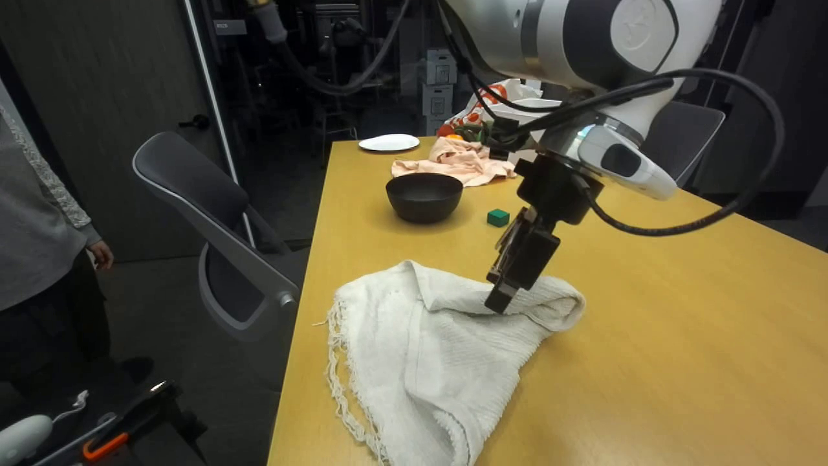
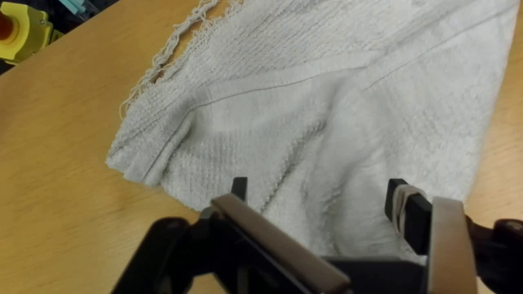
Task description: Pour the blocks from the bowl onto the towel and cover the blocks with the towel
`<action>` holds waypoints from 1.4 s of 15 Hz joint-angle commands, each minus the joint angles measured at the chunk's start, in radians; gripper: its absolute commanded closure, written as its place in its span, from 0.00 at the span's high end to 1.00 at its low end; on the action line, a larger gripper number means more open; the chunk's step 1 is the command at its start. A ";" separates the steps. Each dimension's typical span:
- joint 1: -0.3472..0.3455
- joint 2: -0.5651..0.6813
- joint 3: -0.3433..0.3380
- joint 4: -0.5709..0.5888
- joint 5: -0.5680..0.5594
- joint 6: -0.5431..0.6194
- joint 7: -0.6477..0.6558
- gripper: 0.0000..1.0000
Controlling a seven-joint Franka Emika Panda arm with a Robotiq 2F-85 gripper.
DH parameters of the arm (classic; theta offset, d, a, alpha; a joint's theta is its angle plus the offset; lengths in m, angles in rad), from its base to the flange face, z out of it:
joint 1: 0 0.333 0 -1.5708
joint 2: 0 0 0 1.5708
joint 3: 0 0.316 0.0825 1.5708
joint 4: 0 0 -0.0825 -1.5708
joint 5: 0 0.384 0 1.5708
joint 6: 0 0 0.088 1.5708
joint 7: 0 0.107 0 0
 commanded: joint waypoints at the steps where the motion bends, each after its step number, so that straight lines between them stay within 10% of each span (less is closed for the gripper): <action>1: 0.010 -0.102 0.048 -0.062 0.009 -0.030 -0.131 1.00; 11: 0.080 -0.144 0.161 -0.211 -0.010 0.014 -0.512 1.00; 21: 0.110 0.026 0.221 -0.191 0.016 0.398 -0.628 1.00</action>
